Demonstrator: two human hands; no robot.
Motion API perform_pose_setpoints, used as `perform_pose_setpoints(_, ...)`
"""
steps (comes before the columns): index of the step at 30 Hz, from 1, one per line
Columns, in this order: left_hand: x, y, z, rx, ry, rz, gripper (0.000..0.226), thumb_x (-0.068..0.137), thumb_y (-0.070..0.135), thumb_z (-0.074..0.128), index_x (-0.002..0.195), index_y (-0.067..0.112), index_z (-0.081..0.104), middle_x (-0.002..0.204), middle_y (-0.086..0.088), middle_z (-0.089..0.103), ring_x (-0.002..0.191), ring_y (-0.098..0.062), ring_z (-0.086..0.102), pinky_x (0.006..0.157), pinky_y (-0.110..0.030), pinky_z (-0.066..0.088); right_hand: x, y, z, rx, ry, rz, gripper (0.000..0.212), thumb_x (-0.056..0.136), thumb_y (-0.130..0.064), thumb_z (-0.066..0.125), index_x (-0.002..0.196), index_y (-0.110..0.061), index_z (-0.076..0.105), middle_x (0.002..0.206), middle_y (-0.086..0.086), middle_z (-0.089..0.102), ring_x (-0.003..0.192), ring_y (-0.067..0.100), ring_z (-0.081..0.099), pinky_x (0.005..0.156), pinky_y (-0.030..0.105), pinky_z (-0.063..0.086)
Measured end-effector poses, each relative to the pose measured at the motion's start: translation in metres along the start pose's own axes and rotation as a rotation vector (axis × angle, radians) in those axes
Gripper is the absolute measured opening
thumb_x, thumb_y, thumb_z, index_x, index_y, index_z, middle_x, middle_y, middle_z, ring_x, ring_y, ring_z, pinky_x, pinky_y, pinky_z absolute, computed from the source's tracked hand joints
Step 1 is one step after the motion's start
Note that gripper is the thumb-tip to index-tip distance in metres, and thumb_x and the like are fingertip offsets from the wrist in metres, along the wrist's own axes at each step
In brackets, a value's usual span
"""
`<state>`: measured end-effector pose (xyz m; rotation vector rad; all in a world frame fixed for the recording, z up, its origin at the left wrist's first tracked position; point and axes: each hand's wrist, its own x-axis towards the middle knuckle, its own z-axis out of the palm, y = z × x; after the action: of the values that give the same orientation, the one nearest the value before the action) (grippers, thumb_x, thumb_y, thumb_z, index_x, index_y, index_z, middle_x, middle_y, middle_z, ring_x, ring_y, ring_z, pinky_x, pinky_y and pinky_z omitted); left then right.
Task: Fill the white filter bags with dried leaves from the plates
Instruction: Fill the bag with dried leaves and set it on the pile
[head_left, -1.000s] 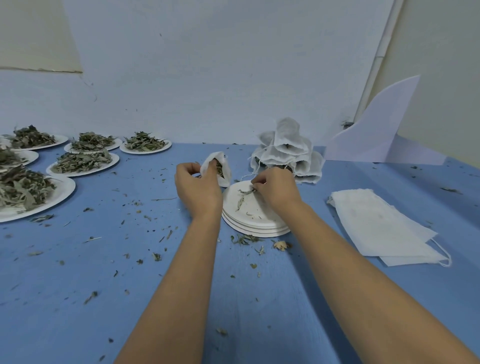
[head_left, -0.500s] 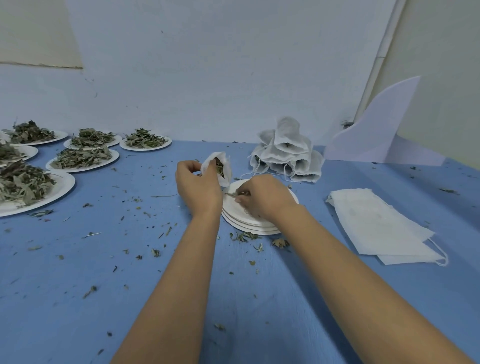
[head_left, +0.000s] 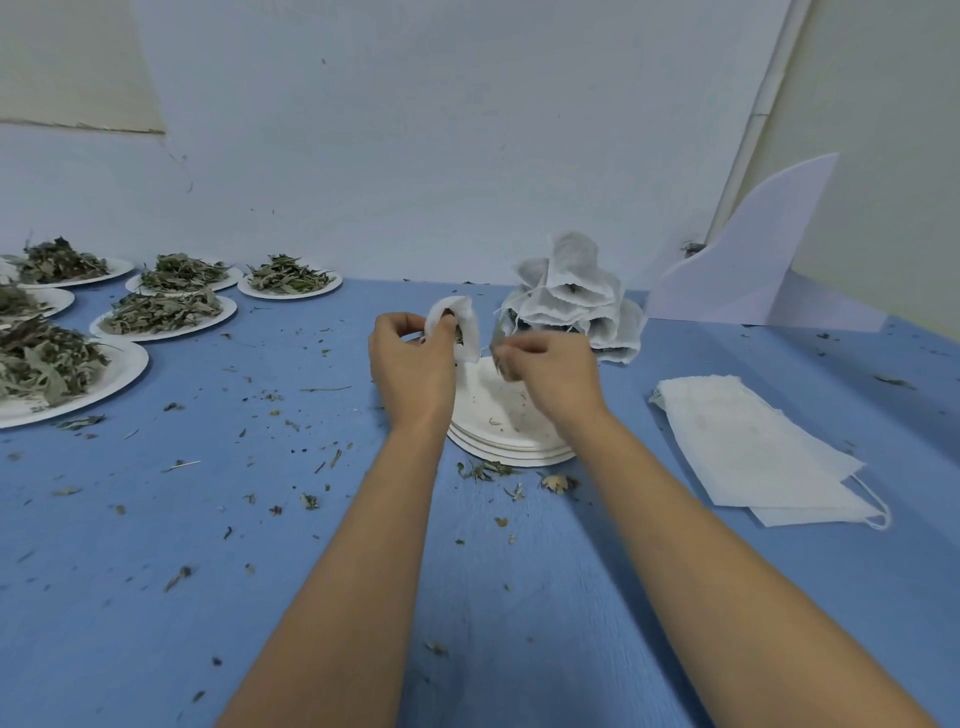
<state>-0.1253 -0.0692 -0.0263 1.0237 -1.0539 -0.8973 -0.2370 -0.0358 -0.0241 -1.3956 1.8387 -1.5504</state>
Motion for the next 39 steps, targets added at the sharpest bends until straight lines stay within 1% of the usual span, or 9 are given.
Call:
perform_pose_setpoints(2,-0.002,0.000,0.002,0.009,-0.062,-0.005,0.020,0.085,0.019,0.066,0.079,0.024,0.048,0.103,-0.002,0.056,0.072,0.001,0.052,0.049,-0.003,0.037,-0.001,-0.009,-0.008,0.411,-0.007,0.095,0.008,0.085,-0.002,0.065,0.085,0.001,0.073,0.069,0.004,0.065,0.064,0.012,0.057,0.068,0.019,0.049)
perform_pose_setpoints(4,-0.005,0.000,0.004,0.018,-0.131,-0.001,0.020,0.085,0.017,0.067,0.078,0.025,0.050,0.093,0.003,0.058,0.070,0.000,0.053,0.048,-0.004,0.038,-0.002,-0.018,-0.013,0.530,-0.094,0.084,0.011,0.085,-0.001,0.066,0.081,-0.009,0.073,0.069,-0.001,0.070,0.064,0.007,0.064,0.065,0.014,0.050)
perform_pose_setpoints(11,-0.013,0.003,0.007,-0.003,-0.259,-0.005,0.016,0.087,0.012,0.064,0.079,0.023,0.055,0.080,0.009,0.058,0.072,-0.007,0.056,0.065,-0.019,0.048,-0.005,-0.015,-0.011,-0.046,0.015,0.016,0.010,0.080,-0.006,0.069,0.084,-0.011,0.077,0.076,0.009,0.073,0.072,0.018,0.068,0.078,0.035,0.057)
perform_pose_setpoints(16,-0.020,0.009,0.009,-0.062,-0.517,-0.035,0.012,0.085,0.001,0.064,0.085,0.013,0.060,0.077,0.000,0.065,0.066,-0.005,0.063,0.064,-0.015,0.052,-0.005,-0.013,-0.013,-0.007,0.118,0.068,0.013,0.075,-0.003,0.066,0.066,-0.008,0.075,0.058,0.010,0.064,0.060,0.019,0.056,0.061,0.036,0.048)
perform_pose_setpoints(20,-0.025,0.009,0.012,0.088,-0.653,0.056,0.026,0.076,-0.004,0.067,0.096,0.010,0.057,0.085,0.001,0.059,0.062,0.000,0.053,0.056,-0.008,0.044,-0.004,-0.011,-0.014,0.008,0.156,0.168,0.043,0.073,-0.003,0.067,0.036,-0.024,0.058,0.037,-0.010,0.045,0.048,0.012,0.041,0.056,0.034,0.038)
perform_pose_setpoints(24,-0.023,0.005,0.013,0.175,-0.577,0.150,0.027,0.073,-0.003,0.069,0.090,0.012,0.054,0.090,-0.002,0.051,0.065,-0.002,0.044,0.056,-0.006,0.037,-0.006,-0.010,-0.007,0.125,0.106,0.242,0.030,0.074,-0.004,0.067,0.050,-0.022,0.067,0.054,0.002,0.057,0.060,0.018,0.051,0.073,0.045,0.054)
perform_pose_setpoints(29,-0.015,0.003,0.008,0.233,-0.528,0.222,0.030,0.075,0.001,0.071,0.079,0.021,0.049,0.092,-0.002,0.051,0.069,-0.003,0.044,0.060,-0.007,0.038,-0.007,-0.018,-0.011,0.239,-0.057,0.294,0.012,0.082,0.002,0.055,0.080,-0.002,0.067,0.073,0.013,0.054,0.066,0.019,0.049,0.067,0.030,0.047)
perform_pose_setpoints(35,-0.010,0.000,0.007,0.205,-0.475,0.209,0.024,0.078,0.005,0.073,0.078,0.015,0.051,0.089,-0.006,0.054,0.073,-0.010,0.047,0.064,-0.013,0.040,-0.007,-0.028,-0.023,0.381,-0.211,0.365,0.022,0.091,-0.007,0.043,0.077,-0.007,0.060,0.068,0.007,0.065,0.062,0.015,0.061,0.068,0.023,0.053)
perform_pose_setpoints(39,-0.006,0.002,0.005,0.154,-0.457,0.144,0.028,0.077,0.002,0.072,0.072,0.017,0.049,0.089,-0.015,0.059,0.081,-0.020,0.053,0.076,-0.035,0.049,-0.005,-0.027,-0.022,0.282,-0.217,0.241,0.022,0.087,-0.014,0.046,0.078,-0.010,0.066,0.070,0.001,0.071,0.065,0.011,0.065,0.067,0.022,0.050)
